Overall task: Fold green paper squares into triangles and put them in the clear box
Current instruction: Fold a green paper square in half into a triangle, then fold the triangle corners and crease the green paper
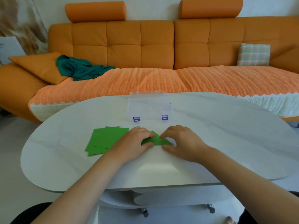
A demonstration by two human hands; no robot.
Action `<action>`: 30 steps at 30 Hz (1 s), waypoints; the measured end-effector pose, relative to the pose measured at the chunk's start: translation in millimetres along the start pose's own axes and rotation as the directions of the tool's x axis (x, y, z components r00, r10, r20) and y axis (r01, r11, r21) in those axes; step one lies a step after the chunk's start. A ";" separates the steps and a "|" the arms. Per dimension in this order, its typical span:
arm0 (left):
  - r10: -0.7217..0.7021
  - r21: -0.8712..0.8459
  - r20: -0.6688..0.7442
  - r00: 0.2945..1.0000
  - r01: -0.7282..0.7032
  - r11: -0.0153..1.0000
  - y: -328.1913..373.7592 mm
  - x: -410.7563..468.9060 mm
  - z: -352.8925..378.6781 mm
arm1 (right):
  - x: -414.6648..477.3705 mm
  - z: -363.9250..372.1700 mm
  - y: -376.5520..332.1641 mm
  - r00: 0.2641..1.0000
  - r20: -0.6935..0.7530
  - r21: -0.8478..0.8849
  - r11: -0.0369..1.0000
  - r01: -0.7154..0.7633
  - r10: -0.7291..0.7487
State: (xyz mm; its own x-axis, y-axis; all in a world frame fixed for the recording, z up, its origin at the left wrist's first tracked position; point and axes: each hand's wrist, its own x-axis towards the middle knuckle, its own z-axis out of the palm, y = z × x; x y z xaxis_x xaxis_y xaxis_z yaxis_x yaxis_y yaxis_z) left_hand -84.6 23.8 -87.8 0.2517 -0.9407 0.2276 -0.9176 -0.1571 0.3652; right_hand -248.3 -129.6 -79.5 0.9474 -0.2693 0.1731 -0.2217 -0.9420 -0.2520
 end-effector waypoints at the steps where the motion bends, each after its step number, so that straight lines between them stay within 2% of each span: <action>1: 0.027 0.013 -0.006 1.000 -0.027 1.000 -1.8 1.5 -0.1 | 3.8 0.6 1.3 1.000 -0.008 0.001 1.000 0.021 -0.021; 4: 0.089 0.027 -0.054 0.995 -0.087 0.996 -5.1 3.7 1.4 | 13.1 2.6 4.9 0.992 -0.084 0.001 0.996 0.092 -0.092; 8: 0.081 -0.012 -0.149 0.985 -0.084 0.996 -7.2 2.9 4.2 | 19.6 6.7 10.1 0.967 -0.217 0.038 0.989 0.144 -0.132; 11: 0.077 -0.004 -0.226 0.971 -0.079 0.997 -5.9 3.3 2.3 | 23.4 4.9 13.5 0.966 -0.239 0.129 0.983 0.133 -0.100; 15: 0.081 0.028 -0.297 0.951 -0.076 0.997 0.6 4.9 -0.5 | 24.0 4.2 9.7 0.978 -0.211 0.234 0.971 0.042 0.009; 18: -0.016 -0.024 -0.288 0.958 0.010 1.000 7.7 5.2 -4.5 | 23.8 -0.6 2.5 0.974 -0.148 0.418 0.903 -0.096 0.172; 20: -0.116 -0.108 -0.274 0.955 0.090 0.990 11.8 5.5 -9.3 | 24.0 -5.8 -0.5 0.974 -0.103 0.460 0.878 -0.134 0.202; 23: -0.256 -0.283 -0.171 0.951 0.202 0.938 16.5 5.6 -17.4 | 22.6 -16.4 -7.3 0.981 -0.080 0.484 0.867 -0.119 0.179; 26: -0.281 -0.350 -0.116 0.953 0.226 0.909 22.4 2.6 -22.0 | 20.0 -22.3 -16.2 0.985 -0.109 0.503 0.862 -0.063 0.136; 30: -0.293 -0.377 -0.141 0.946 0.222 0.899 28.0 1.3 -22.7 | 22.0 -22.0 -23.5 0.985 -0.146 0.434 0.901 -0.016 0.088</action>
State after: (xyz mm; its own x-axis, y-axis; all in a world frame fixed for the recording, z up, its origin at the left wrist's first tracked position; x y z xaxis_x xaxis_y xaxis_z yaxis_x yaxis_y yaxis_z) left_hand -103.0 25.0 -56.8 0.5498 -0.8014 0.2356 -0.6529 -0.2364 0.7196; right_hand -227.4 -117.8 -48.8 0.8806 -0.3770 0.2871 -0.1147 -0.7574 -0.6428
